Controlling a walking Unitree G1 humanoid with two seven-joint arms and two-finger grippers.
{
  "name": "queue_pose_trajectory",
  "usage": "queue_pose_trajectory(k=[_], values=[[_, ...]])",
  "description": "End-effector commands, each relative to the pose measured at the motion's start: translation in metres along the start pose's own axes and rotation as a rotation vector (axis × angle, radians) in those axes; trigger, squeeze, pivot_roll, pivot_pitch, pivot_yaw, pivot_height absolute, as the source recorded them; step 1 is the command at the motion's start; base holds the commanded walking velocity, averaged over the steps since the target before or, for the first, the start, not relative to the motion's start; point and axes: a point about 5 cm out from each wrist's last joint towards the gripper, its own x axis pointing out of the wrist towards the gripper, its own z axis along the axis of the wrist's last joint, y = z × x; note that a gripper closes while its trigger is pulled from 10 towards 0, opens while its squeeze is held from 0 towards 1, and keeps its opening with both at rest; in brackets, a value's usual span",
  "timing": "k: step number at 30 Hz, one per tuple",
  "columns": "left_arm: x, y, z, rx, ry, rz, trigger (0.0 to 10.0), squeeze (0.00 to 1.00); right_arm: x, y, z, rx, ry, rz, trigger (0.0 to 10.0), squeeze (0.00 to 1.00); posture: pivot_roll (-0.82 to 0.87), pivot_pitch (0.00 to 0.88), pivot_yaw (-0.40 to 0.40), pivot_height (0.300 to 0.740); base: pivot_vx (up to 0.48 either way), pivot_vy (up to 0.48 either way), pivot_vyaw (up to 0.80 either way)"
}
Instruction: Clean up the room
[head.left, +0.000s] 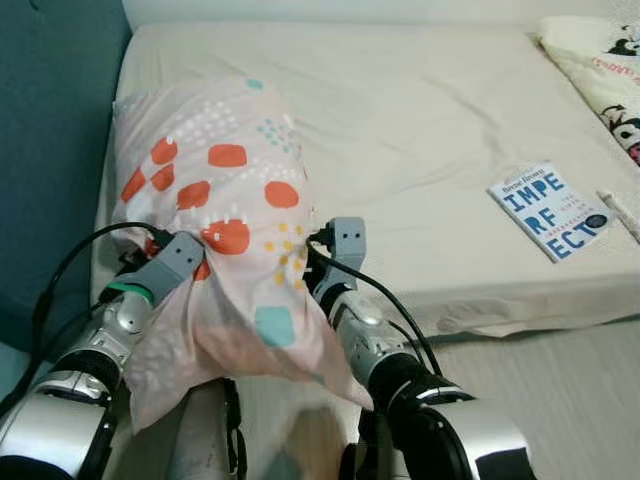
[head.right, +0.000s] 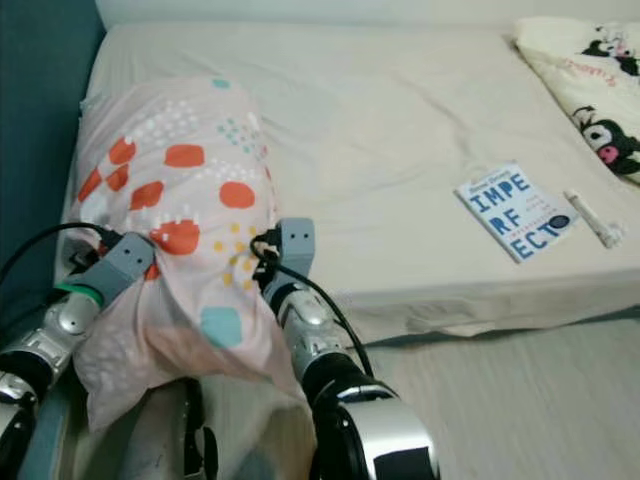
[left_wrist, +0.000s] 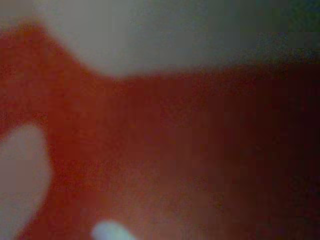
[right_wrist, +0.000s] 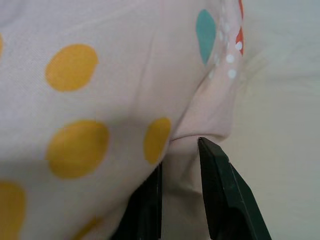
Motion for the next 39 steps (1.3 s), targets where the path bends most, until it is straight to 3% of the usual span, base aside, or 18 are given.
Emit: queue_pose_trajectory(k=[1,2,6,9,10,11,12,16,18,20,22,25,27,32,33,36,38,39], values=[[-0.001,0.001,-0.008,-0.055,0.049,-0.020,10.0,1.00,-0.001,0.018,-0.015,0.026,0.051,0.066,10.0,0.75,0.12,0.223,0.001,0.602,0.000,0.000,0.00],[-0.001,0.007,-0.011,-0.101,0.063,-0.027,10.0,1.00,0.000,0.019,-0.013,0.044,0.035,0.078,10.0,1.00,0.12,0.217,0.001,0.602,0.000,0.000,0.00],[0.000,0.015,-0.012,-0.156,0.060,-0.039,10.0,1.00,0.001,0.018,-0.006,0.061,0.000,0.074,10.0,1.00,0.12,0.206,0.003,0.602,0.000,0.000,0.00],[-0.002,0.017,-0.016,-0.176,0.052,-0.030,10.0,1.00,0.000,0.008,-0.004,-0.010,-0.004,-0.005,10.0,1.00,0.12,0.186,0.002,0.602,0.000,0.000,0.00],[-0.003,0.019,-0.018,-0.191,0.048,-0.018,10.0,1.00,-0.001,0.001,-0.003,-0.036,-0.014,-0.044,10.0,0.00,0.12,0.186,0.002,0.602,0.000,0.000,0.00],[-0.005,0.018,-0.020,-0.214,0.023,-0.025,10.0,0.97,-0.004,-0.009,-0.002,-0.036,-0.034,-0.085,10.0,0.00,0.12,0.168,0.000,0.602,0.000,0.000,0.00],[-0.008,0.017,-0.022,-0.251,-0.003,-0.023,10.0,0.00,-0.009,-0.020,-0.001,-0.032,-0.062,-0.122,10.0,0.00,0.12,0.156,0.000,0.602,0.000,0.000,0.00],[-0.014,0.017,-0.024,-0.319,-0.063,-0.001,10.0,0.00,-0.018,-0.039,-0.001,-0.036,-0.111,-0.181,10.0,0.00,0.12,0.133,-0.004,0.602,0.000,0.000,0.00],[-0.020,0.017,-0.021,-0.391,-0.152,0.014,10.0,0.00,-0.027,-0.056,0.002,-0.046,-0.162,-0.240,10.0,0.00,0.13,0.114,-0.004,0.602,0.000,0.000,0.00],[-0.036,-0.004,-0.007,-0.472,-0.291,-0.074,10.0,0.00,-0.038,-0.074,0.004,-0.083,-0.213,-0.296,10.0,0.00,0.13,0.080,-0.010,0.602,0.000,0.000,0.00],[-0.043,-0.012,-0.002,-0.491,-0.337,-0.108,10.0,0.00,-0.042,-0.079,0.004,-0.093,-0.228,-0.310,10.0,0.00,0.13,0.080,-0.010,0.602,0.000,0.000,0.00],[-0.056,-0.022,0.008,-0.472,-0.413,-0.135,10.0,0.00,-0.047,-0.081,0.005,-0.145,-0.256,-0.293,10.0,0.00,0.12,0.056,-0.007,0.602,0.000,0.000,0.00],[-0.060,-0.022,0.011,-0.462,-0.436,-0.130,10.0,0.00,-0.049,-0.081,0.004,-0.159,-0.268,-0.286,10.0,0.00,0.12,0.056,-0.007,0.602,0.000,0.000,0.00],[-0.085,-0.018,0.036,-0.418,-0.600,-0.105,10.0,0.00,-0.055,-0.072,0.003,-0.179,-0.324,-0.202,10.0,0.00,0.10,0.029,0.010,0.602,0.000,0.000,0.00],[-0.085,-0.018,0.036,-0.418,-0.600,-0.105,10.0,0.00,-0.055,-0.072,0.003,-0.179,-0.324,-0.202,10.0,0.00,0.10,0.029,0.010,0.602,0.000,0.000,0.00],[-0.103,-0.010,0.036,-0.397,-0.611,-0.066,10.0,0.00,-0.060,-0.063,-0.008,-0.172,-0.310,-0.137,10.0,0.00,0.10,0.024,0.010,0.602,0.000,0.000,0.00],[-0.104,0.010,0.024,-0.316,-0.525,0.039,10.0,0.00,-0.062,-0.062,-0.017,-0.157,-0.279,-0.135,10.0,0.00,0.11,0.021,0.003,0.602,0.000,0.000,0.00],[-0.104,0.010,0.024,-0.316,-0.525,0.039,10.0,0.00,-0.062,-0.062,-0.017,-0.157,-0.279,-0.135,10.0,0.00,0.11,0.021,0.003,0.602,0.000,0.000,0.00]])
